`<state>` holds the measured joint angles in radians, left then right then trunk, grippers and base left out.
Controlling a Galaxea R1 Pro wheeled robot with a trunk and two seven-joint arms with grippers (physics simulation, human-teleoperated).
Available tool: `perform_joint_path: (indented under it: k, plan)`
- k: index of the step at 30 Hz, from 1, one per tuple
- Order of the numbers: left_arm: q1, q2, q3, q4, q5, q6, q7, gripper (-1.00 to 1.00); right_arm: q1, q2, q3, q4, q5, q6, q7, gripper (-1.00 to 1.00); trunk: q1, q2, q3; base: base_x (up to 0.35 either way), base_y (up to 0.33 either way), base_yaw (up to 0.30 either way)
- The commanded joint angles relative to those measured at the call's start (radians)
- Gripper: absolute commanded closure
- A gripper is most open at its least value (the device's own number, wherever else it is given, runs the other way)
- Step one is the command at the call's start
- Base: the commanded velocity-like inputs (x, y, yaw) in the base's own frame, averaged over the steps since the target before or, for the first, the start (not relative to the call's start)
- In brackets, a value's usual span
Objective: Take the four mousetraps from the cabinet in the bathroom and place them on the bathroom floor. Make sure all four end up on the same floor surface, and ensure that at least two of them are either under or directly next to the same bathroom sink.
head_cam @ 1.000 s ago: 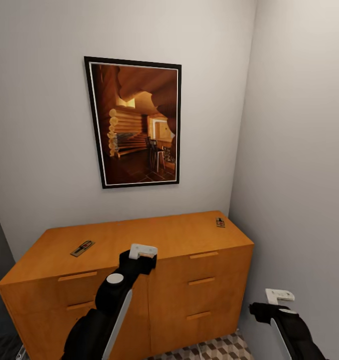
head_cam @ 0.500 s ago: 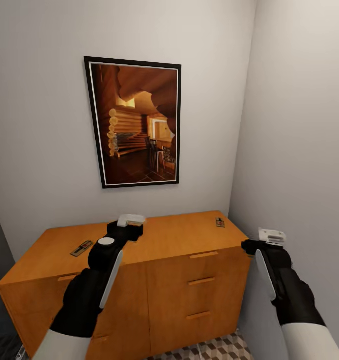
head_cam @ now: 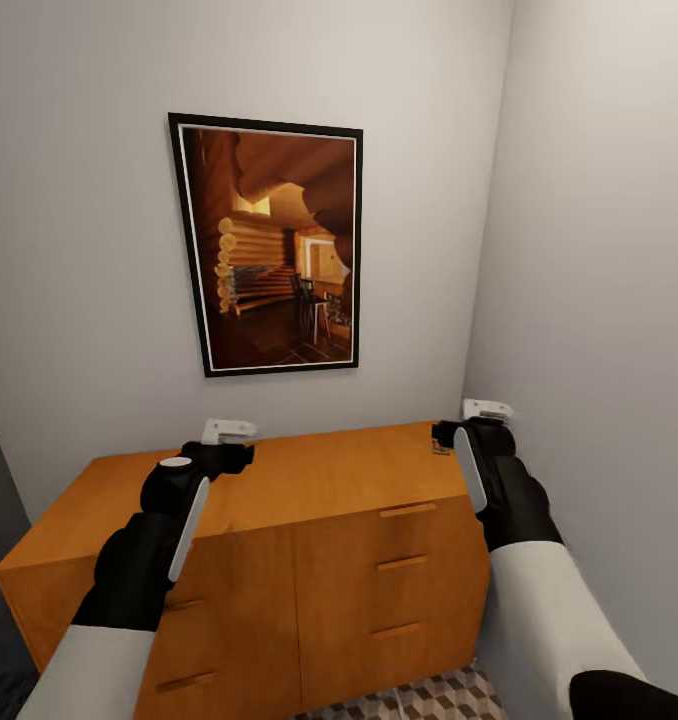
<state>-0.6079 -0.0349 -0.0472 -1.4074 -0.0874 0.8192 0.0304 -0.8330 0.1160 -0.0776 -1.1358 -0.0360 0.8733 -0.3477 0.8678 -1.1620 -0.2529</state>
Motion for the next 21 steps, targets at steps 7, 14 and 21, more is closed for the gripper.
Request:
perform_joint_path:
  k: [7,14,21]
  plan:
    - [-0.004,0.037,0.013,0.013,0.023,0.012,-0.105,-1.0,-0.113,0.042,0.072,0.217,0.002,-0.006,-0.017,-1.0,0.0,-0.001,-0.001,0.02,0.006,0.0]
    - [-0.004,0.039,0.052,0.027,0.026,0.01,-0.113,-1.0,-0.134,0.046,0.094,0.259,0.005,-0.002,-0.02,-1.0,0.0,-0.001,-0.001,0.214,0.013,0.0]
    - [-0.004,0.037,0.073,0.031,0.025,0.01,-0.097,-1.0,-0.139,0.042,0.1,0.272,0.002,0.003,-0.023,-1.0,0.0,-0.001,-0.001,0.3,0.003,0.0]
